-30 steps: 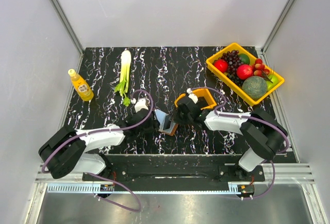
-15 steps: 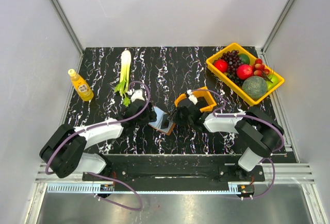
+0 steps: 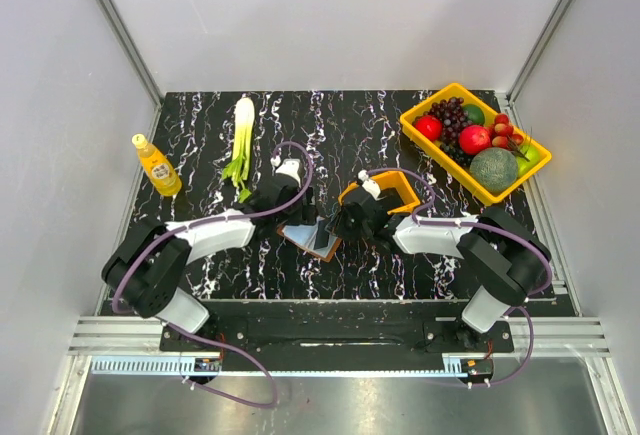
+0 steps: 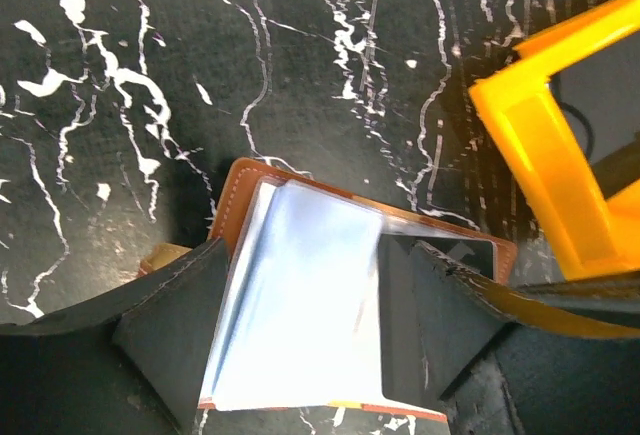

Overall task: Put the credit cards into the card holder
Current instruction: Insert the credit card into the card holder.

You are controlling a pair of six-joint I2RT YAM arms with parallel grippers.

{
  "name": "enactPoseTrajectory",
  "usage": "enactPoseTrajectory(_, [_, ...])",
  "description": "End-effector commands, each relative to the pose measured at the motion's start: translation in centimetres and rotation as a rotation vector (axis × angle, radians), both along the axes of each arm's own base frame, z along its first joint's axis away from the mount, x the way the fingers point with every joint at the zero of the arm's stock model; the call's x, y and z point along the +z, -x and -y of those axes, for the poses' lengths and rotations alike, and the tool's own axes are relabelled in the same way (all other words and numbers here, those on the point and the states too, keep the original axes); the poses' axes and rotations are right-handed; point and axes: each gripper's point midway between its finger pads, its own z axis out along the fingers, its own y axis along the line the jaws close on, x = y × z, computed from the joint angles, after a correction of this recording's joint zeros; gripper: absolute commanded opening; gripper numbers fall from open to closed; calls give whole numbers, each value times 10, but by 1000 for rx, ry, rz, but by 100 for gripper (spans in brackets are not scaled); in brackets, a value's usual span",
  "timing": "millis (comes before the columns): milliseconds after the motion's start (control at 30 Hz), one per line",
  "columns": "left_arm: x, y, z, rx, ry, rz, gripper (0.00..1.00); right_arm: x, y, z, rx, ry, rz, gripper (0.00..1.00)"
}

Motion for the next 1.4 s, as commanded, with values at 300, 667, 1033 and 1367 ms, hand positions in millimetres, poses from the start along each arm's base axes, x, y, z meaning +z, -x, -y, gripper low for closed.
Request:
enactPoseTrajectory(300, [-29, -22, -32, 46, -165, -15, 82, 4, -1, -6, 42, 23, 27, 0])
enactPoseTrajectory(667, [-28, -2, -6, -138, 180, -87, 65, 2, -1, -7, 62, 32, 29, 0])
enactPoseTrajectory(1033, [-19, 17, 5, -246, 308, -102, 34, 0, -1, -8, 74, 42, 29, 0])
enactPoseTrajectory(1367, [-33, 30, -24, -29, 301, -139, 4, 18, -6, -9, 80, 13, 72, 0])
